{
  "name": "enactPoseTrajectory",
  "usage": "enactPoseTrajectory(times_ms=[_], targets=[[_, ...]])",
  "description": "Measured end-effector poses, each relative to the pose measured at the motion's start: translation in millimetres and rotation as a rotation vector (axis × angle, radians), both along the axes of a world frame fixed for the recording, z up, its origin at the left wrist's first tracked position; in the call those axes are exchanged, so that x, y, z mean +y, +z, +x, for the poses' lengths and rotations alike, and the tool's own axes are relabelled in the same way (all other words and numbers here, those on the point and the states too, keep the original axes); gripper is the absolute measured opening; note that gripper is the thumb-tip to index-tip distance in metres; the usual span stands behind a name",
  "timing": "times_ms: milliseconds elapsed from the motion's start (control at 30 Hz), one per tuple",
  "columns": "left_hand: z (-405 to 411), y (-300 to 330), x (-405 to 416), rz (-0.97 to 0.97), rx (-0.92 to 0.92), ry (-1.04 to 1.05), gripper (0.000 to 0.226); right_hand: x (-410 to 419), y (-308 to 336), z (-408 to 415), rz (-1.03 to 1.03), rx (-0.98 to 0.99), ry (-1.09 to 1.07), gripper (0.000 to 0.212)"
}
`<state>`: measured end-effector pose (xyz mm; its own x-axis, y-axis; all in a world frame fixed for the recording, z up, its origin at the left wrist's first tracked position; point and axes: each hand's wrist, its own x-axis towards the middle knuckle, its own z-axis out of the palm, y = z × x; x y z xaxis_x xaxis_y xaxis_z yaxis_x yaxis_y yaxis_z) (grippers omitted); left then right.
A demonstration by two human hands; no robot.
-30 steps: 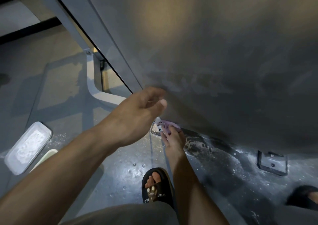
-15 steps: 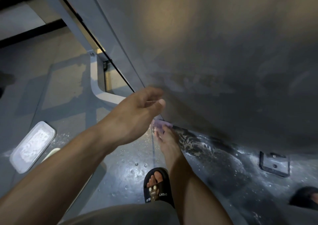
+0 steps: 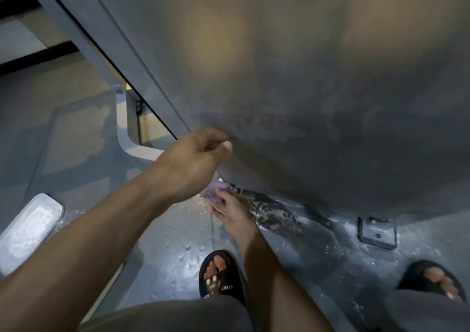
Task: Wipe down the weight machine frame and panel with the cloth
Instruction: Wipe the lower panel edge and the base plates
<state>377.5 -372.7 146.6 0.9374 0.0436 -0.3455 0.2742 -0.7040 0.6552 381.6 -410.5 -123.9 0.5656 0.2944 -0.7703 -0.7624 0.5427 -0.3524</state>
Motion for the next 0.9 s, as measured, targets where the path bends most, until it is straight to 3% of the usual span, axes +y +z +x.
enactPoseTrajectory(times_ms=[167,333,500,600,700,833,900], targets=[[-0.6,2.5,-26.2,0.015,-0.005,-0.056,0.023,-63.8,9.7,-23.2,-0.088,-0.023,-0.089,0.014],[-1.0,7.0,-60.8,-0.029,0.001,-0.248,0.02,-153.2,2.4,-54.2,-0.196,-0.08,-0.184,0.035],[-2.2,6.3,-107.2,0.009,0.002,-0.447,0.025,-226.1,0.1,-75.2,-0.305,-0.066,-0.393,0.03],[-3.9,5.5,-133.7,0.054,0.013,-0.533,0.04,-260.4,-2.5,-71.7,-0.373,-0.01,-0.455,0.023],[-0.5,-1.8,-154.0,0.125,0.027,-0.593,0.031,-279.7,-10.9,-63.9,-0.346,0.043,-0.552,0.018],[0.1,-8.9,-178.3,0.189,0.042,-0.643,0.05,-288.4,-24.3,-59.9,-0.326,0.072,-0.574,0.02],[0.6,-13.6,-185.6,0.215,0.041,-0.657,0.04,-295.5,-27.5,-57.8,-0.32,0.128,-0.651,0.012]])
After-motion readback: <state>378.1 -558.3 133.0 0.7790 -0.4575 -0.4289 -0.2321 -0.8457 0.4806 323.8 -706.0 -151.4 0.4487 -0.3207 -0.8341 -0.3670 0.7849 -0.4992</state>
